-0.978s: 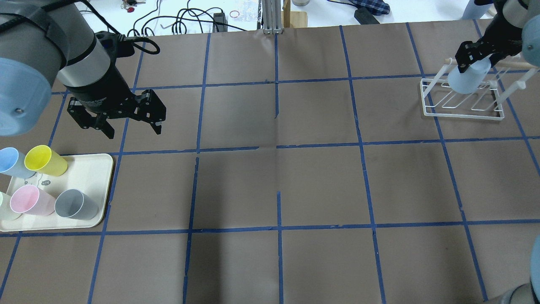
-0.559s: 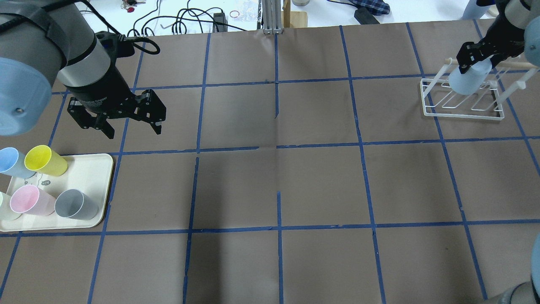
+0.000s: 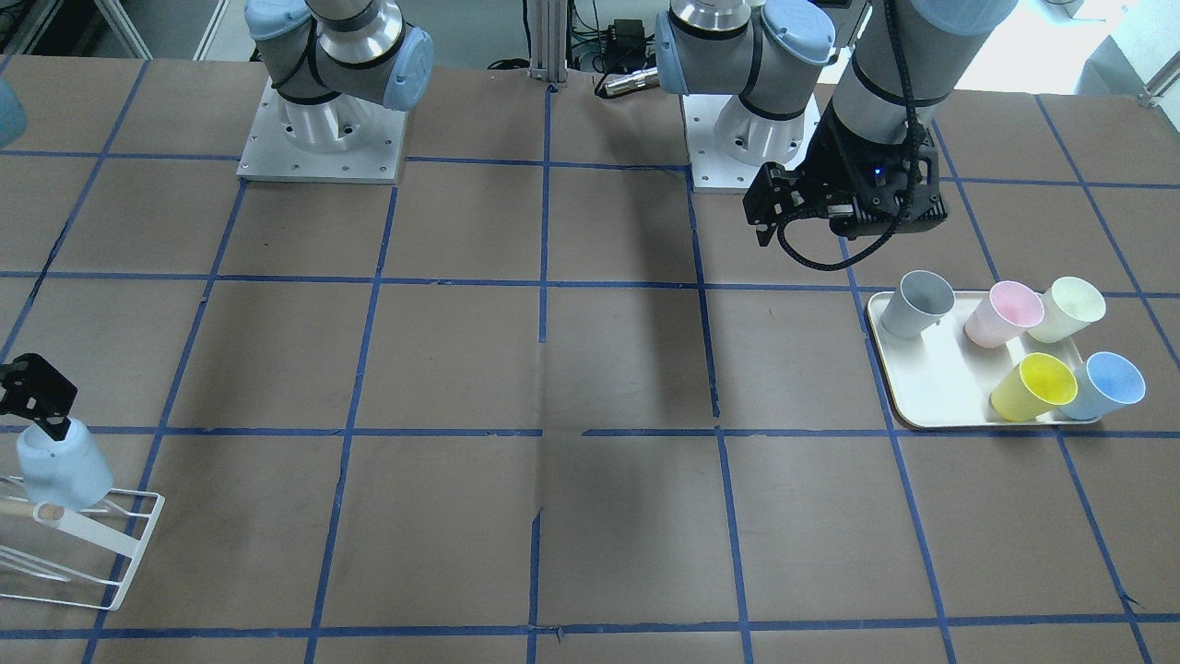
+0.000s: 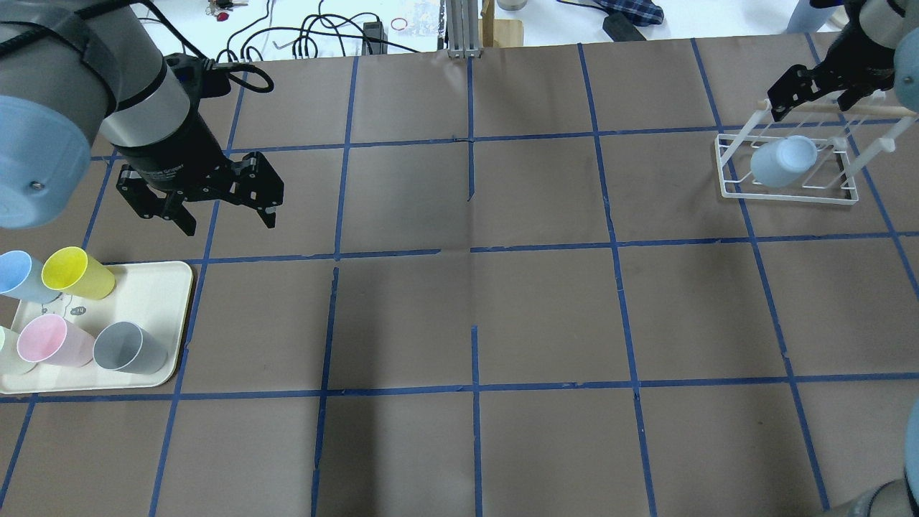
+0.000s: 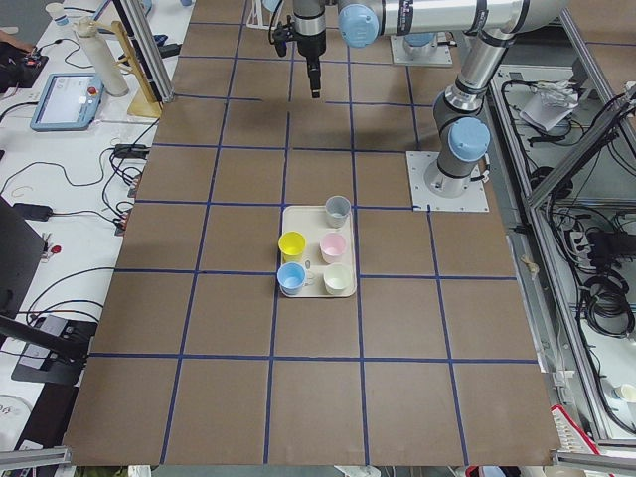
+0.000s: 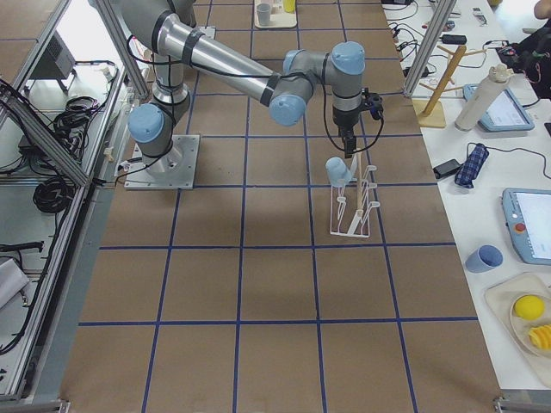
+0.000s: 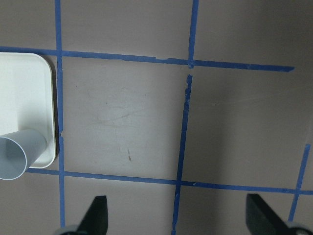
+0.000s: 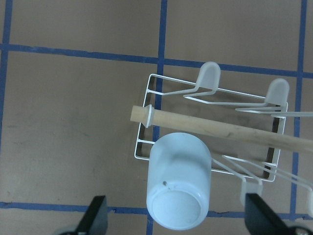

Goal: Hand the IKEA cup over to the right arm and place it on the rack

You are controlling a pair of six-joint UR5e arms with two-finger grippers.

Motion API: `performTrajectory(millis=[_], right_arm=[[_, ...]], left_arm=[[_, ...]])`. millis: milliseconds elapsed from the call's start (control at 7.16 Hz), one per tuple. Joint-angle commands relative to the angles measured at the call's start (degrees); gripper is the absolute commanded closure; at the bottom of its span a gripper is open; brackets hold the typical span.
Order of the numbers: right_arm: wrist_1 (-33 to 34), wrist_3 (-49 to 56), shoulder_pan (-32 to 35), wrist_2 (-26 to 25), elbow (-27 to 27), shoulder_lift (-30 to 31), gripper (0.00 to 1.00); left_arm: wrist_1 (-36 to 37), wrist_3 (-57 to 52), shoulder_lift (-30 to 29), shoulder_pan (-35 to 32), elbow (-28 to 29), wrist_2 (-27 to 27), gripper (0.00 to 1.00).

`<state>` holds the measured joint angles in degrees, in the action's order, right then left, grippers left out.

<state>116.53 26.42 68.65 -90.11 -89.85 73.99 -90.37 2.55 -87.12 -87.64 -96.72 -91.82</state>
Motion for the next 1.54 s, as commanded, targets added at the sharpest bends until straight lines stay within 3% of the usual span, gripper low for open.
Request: performTrajectory(millis=[0, 279, 838, 1397], right_arm=[[-0.42, -0.06, 0.08, 0.02, 0.03, 0.63, 0.0], [-5.65, -0.32, 1.74, 0.2, 0.03, 3.51, 0.0], [-17.97, -7.33, 14.9, -0.15, 0.11, 13.71, 0.0], [-22.64, -18.48, 24.33, -0.68, 0.03, 16.63, 0.0]], left_arm=[[-0.07, 0.09, 0.55, -0.25, 0.3, 0.5, 0.0], [-0.25, 0.0, 0.99, -0.34, 0.13, -0.02, 0.0], [-0.16, 0.0, 1.34, -0.25, -0.05, -0.2, 0.0], [-0.42, 0.0, 1.34, -0.34, -0.22, -0.11, 0.0]])
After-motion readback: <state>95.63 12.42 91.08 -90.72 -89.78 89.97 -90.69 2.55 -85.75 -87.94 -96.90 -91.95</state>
